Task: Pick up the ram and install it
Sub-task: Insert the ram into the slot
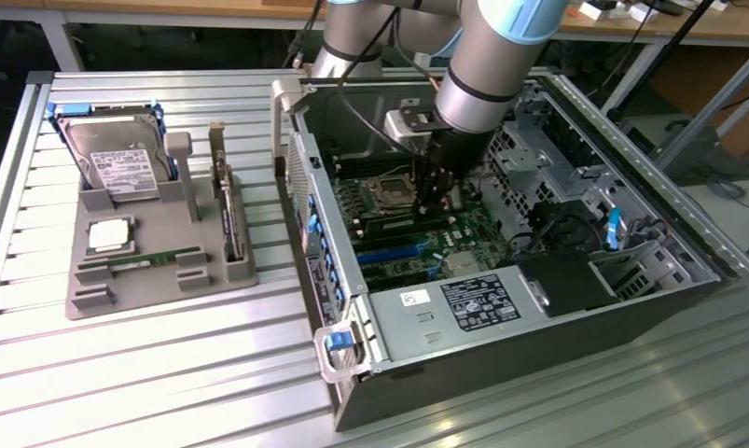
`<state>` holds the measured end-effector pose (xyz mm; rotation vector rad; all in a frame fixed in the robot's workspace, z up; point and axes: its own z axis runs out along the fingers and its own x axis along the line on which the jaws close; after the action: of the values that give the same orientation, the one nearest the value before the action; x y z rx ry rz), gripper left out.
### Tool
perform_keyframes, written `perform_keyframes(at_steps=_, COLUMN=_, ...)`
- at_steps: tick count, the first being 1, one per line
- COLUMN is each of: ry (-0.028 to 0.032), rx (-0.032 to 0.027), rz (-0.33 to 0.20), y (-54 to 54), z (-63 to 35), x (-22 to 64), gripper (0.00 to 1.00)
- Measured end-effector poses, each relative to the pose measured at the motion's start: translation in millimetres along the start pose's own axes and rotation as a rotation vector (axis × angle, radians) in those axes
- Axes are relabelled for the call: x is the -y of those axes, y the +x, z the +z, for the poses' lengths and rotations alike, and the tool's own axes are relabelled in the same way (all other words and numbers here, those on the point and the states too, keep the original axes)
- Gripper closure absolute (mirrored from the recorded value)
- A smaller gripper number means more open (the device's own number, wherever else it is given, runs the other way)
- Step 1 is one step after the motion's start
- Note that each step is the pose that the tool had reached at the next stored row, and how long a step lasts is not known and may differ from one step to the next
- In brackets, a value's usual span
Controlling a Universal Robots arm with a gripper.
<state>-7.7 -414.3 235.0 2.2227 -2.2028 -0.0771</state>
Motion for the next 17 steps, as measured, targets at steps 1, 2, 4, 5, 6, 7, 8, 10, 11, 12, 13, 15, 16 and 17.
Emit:
perform_keyframes(at_steps=1, ry=0.0000, rx=0.0000, rz=0.000, y=0.0, z=0.1, x=-1.0, gripper=0.87)
perform_keyframes(at_steps=2, ry=0.0000, rx=0.0001, rz=0.000, y=0.0, z=0.2, x=-1.0, gripper=0.87)
perform_keyframes(at_steps=4, ry=0.0001, rx=0.0001, rz=0.000, y=0.6, z=0.4, x=-1.1, gripper=0.87)
perform_keyframes(at_steps=5, ry=0.0000, rx=-0.0001, rz=0.000, y=1.1, z=0.3, x=-1.1, gripper=0.87)
perform_keyframes(at_steps=6, ry=0.0000, rx=-0.0001, rz=0.001, y=1.5, z=0.4, x=-1.1, gripper=0.87)
perform_keyframes(at_steps=7, ry=0.0000, rx=-0.0002, rz=0.000, y=1.5, z=0.4, x=-1.0, gripper=0.87)
perform_keyframes(at_steps=8, ry=0.0000, rx=-0.0002, rz=0.000, y=1.6, z=0.5, x=-1.0, gripper=0.87)
perform_keyframes(at_steps=10, ry=0.0001, rx=-0.0001, rz=0.000, y=1.6, z=1.7, x=-1.0, gripper=0.87)
perform_keyframes(at_steps=11, ry=0.0000, rx=-0.0003, rz=0.000, y=1.7, z=2.7, x=-0.9, gripper=0.87)
perform_keyframes(at_steps=12, ry=0.0000, rx=-0.0003, rz=0.000, y=1.7, z=2.7, x=-0.9, gripper=0.87)
perform_keyframes(at_steps=13, ry=0.0000, rx=-0.0002, rz=0.000, y=1.7, z=2.8, x=-0.9, gripper=0.87)
perform_keyframes(at_steps=15, ry=0.0000, rx=-0.0001, rz=0.000, y=1.7, z=2.8, x=-0.9, gripper=0.80)
perform_keyframes(at_steps=16, ry=0.0002, rx=-0.0004, rz=0.000, y=1.6, z=1.9, x=-0.9, gripper=0.80)
perform_keyframes(at_steps=17, ry=0.0007, rx=-0.0001, rz=0.000, y=1.5, z=-3.7, x=-1.2, gripper=0.80)
